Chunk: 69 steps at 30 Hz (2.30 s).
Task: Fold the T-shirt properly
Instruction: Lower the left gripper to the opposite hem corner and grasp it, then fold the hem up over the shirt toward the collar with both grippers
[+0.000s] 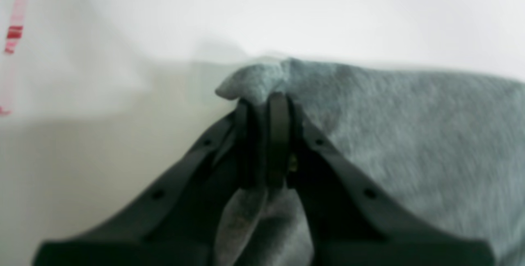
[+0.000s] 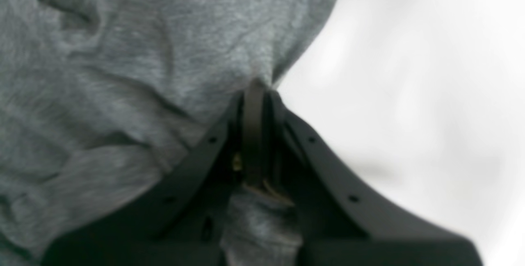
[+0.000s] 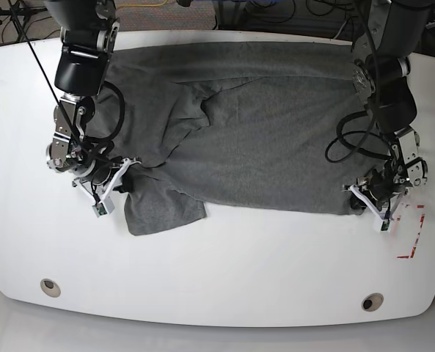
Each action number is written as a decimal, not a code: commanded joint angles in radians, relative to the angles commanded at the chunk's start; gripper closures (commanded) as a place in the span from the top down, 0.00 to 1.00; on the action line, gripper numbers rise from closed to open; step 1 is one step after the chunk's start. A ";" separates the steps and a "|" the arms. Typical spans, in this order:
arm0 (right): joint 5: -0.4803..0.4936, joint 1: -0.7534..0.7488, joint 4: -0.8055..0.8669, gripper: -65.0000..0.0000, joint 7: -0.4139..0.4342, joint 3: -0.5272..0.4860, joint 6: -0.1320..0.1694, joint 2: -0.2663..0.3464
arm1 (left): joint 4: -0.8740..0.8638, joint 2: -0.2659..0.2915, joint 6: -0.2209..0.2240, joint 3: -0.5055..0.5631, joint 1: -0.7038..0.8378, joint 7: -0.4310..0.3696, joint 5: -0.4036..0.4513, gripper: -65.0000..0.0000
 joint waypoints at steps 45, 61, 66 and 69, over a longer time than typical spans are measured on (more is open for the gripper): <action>0.006 -0.442 0.809 0.00 -0.345 0.014 0.000 0.017 | 1.040 0.044 0.000 -0.064 0.480 0.557 -0.002 0.00; 0.009 -0.626 0.812 0.00 -0.345 0.101 0.000 -0.023 | 1.056 0.040 0.000 -0.098 0.723 0.559 -0.002 0.00; 0.008 -0.649 0.812 0.00 -0.345 0.107 0.000 -0.066 | 1.054 0.038 0.000 -0.097 0.769 0.559 -0.002 0.00; 0.003 -0.654 0.812 0.01 -0.345 0.107 0.000 -0.077 | 1.053 0.038 0.000 -0.095 0.783 0.559 0.000 0.01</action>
